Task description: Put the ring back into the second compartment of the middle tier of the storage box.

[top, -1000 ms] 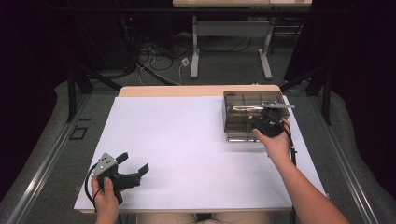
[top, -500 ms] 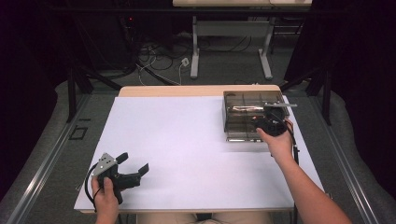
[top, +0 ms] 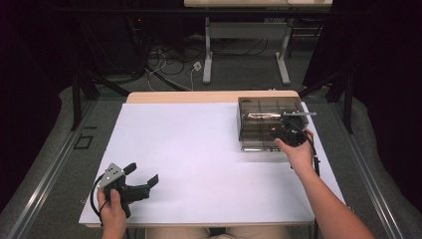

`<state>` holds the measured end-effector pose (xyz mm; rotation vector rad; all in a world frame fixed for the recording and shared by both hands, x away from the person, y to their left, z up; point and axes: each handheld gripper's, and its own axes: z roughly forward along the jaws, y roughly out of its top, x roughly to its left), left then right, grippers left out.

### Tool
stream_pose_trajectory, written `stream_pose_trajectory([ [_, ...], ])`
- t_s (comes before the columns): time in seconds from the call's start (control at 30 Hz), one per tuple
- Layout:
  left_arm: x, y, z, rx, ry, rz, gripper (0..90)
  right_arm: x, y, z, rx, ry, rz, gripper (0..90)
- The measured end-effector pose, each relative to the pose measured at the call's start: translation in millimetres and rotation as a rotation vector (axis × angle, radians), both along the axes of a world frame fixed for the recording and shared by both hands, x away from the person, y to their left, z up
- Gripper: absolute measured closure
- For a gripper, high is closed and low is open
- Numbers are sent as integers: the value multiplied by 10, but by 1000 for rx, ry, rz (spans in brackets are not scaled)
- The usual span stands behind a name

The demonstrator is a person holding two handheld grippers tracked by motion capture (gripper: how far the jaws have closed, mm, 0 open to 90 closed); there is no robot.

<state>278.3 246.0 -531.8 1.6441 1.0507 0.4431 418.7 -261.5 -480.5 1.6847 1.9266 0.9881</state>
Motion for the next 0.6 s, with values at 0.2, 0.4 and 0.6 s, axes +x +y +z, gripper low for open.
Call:
stream_pose_trajectory([
  [0.2,1,-1,0,4,-1,-1,0,11,-15,-66,5,26,-9,702],
  [0.4,2,1,0,6,-1,-2,0,12,-33,-106,1,33,-8,702],
  [0.6,2,0,1,7,-2,-3,0,8,-34,-117,0,34,-11,702],
])
